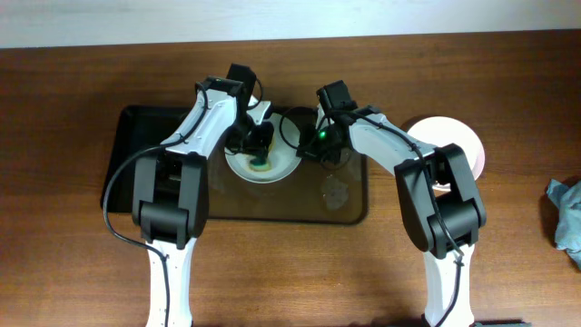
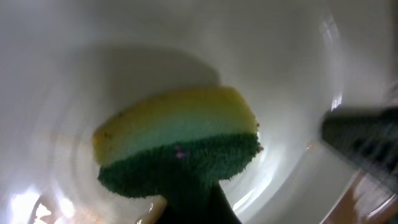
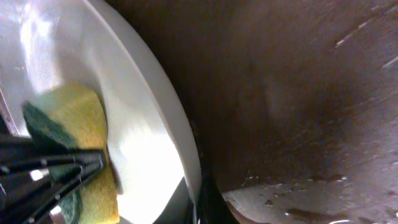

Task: Clean dirty plates on tray and stack at the side
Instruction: 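Scrub the held plate with the sponge in the left gripper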

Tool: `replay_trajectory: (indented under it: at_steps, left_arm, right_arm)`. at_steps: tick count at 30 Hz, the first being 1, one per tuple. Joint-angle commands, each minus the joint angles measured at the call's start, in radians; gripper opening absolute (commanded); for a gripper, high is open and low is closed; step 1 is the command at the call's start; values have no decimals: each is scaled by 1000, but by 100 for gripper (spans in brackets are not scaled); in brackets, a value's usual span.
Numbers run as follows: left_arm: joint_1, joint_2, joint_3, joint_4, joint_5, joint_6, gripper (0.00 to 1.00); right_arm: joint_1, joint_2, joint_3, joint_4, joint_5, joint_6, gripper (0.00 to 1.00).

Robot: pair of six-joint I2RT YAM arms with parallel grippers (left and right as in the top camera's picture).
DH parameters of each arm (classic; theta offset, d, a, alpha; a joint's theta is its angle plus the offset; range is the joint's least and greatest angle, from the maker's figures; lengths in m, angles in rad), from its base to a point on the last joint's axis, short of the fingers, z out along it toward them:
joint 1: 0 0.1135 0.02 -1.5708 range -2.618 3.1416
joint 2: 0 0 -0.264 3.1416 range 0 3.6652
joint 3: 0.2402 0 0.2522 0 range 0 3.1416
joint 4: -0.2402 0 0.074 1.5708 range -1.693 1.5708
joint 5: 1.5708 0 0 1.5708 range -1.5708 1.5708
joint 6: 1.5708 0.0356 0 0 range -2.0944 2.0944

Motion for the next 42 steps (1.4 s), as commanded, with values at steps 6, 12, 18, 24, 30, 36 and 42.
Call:
replay_trajectory:
  at_steps: [6,12,18,24,30,36,42]
  left_arm:
    - [-15,64,-30,126,-514,-337,1]
    - [-16,64,-30,-171,-391,-147,1]
    - [-38,65,-30,-95,245,218,1]
    - [-11,67,-30,192,53,-119,1]
    - [32,67,-30,246,-276,-388,1]
    - [30,67,-30,-140,-536,-268,1]
    - [29,67,-30,-131,182,171,1]
  right_arm:
    - [4,20,-24,-16,61,-1,4]
    - [4,21,-24,-16,62,-1,4]
    - [4,20,-24,-16,61,-1,4]
    - [4,21,-24,-21,61,-4,4]
    - [4,21,-25,-27,84,-4,4]
    - [4,21,-25,-27,87,-4,4]
    - [4,21,-25,-27,87,-4,4]
